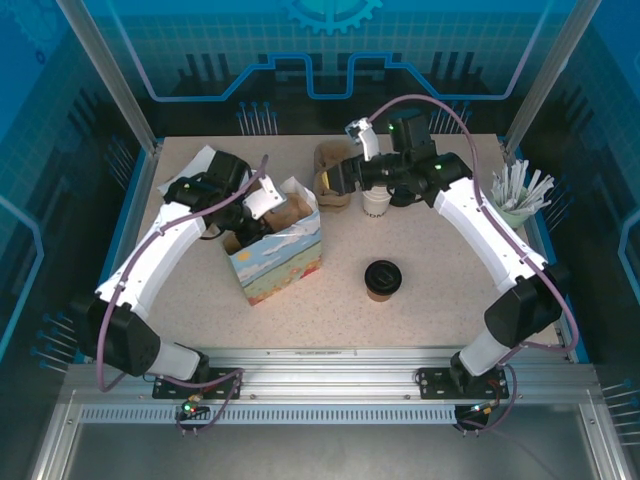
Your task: Pack the takeout coffee
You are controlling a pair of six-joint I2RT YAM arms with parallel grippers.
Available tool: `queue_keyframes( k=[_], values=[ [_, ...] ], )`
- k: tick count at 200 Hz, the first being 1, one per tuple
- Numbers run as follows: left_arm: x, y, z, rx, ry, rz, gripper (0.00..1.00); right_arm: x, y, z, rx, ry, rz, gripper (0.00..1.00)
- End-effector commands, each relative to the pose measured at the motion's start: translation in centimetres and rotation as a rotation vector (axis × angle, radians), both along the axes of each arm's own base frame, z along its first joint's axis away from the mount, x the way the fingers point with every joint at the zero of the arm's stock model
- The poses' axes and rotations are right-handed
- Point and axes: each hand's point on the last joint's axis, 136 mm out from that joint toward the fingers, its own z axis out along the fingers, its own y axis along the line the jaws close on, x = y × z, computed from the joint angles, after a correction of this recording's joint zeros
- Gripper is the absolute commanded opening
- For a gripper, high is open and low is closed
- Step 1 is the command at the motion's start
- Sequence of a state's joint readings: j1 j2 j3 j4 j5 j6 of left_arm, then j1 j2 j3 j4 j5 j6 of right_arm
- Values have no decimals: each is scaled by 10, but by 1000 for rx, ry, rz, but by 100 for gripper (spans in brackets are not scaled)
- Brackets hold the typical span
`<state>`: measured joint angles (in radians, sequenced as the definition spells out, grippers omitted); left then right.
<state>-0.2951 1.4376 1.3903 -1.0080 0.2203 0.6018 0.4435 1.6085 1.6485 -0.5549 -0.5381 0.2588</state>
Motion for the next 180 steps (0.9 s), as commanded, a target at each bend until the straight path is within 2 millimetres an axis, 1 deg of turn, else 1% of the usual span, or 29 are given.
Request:
queue_keyframes(
  k=[1,33,61,85,118,180],
  values=[
    [-2,-3,-6,19,29,13,24,0,-10,1,11,-3,-22,61],
    [0,-6,-10,40,33,12,24,-1,-13,-5,6,9,-26,61],
    [-1,-5,-12,69,45,13,24,-1,-15,-10,-1,15,-30,62],
    [-2,-2,-7,81,30,22,24,0,-17,-13,-7,18,-35,62],
    [-4,0,7,96,0,37,24,0,-16,-17,-9,29,-31,62],
    [-10,0,8,148,21,52,25,2,-16,-21,-21,34,-37,62]
  ],
)
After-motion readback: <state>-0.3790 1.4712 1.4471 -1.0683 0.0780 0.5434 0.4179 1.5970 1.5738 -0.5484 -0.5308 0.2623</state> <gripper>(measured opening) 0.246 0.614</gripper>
